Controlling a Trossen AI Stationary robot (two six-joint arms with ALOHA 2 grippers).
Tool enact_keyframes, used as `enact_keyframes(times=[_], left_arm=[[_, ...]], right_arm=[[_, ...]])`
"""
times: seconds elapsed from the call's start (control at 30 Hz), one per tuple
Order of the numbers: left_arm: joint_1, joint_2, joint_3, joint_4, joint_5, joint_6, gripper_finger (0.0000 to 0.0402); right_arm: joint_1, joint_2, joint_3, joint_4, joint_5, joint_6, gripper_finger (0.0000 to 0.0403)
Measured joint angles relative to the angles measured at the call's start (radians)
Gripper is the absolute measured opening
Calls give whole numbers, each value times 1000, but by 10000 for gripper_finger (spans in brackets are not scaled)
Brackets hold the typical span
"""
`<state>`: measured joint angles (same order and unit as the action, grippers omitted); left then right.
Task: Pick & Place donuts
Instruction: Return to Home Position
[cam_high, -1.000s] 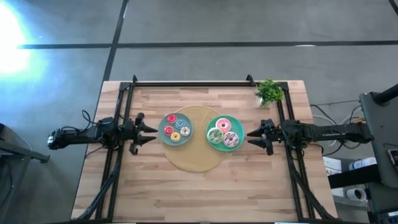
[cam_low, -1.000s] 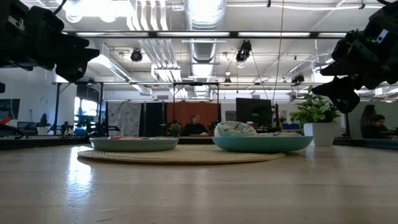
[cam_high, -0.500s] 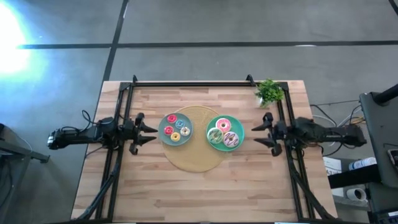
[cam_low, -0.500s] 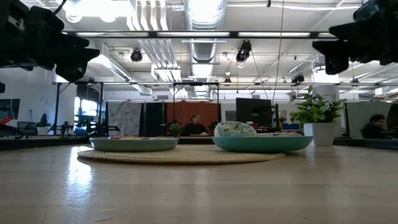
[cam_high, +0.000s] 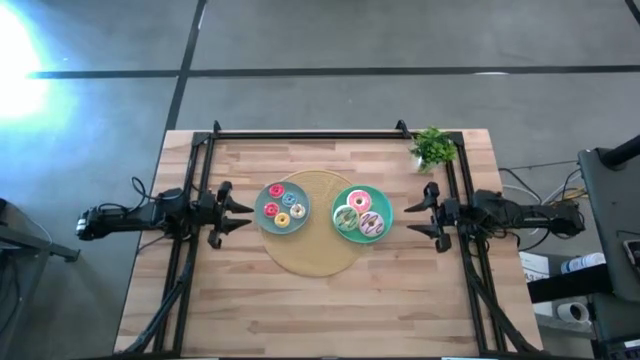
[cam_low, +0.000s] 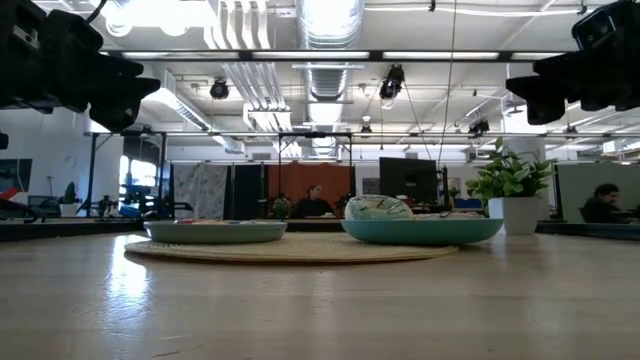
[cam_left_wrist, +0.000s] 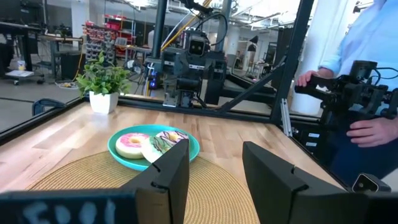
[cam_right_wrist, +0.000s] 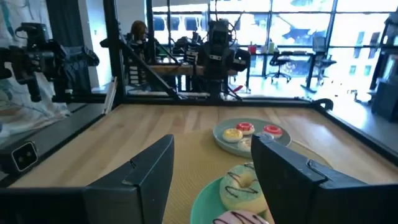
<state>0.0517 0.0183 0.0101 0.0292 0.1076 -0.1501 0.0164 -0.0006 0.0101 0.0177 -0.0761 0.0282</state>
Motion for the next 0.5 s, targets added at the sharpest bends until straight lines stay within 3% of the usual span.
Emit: enact_keyframes(times=[0.5], left_arm=[[0,4,0,0,0,0,124]], right_arm=[[1,9,0,2,0,22,208]])
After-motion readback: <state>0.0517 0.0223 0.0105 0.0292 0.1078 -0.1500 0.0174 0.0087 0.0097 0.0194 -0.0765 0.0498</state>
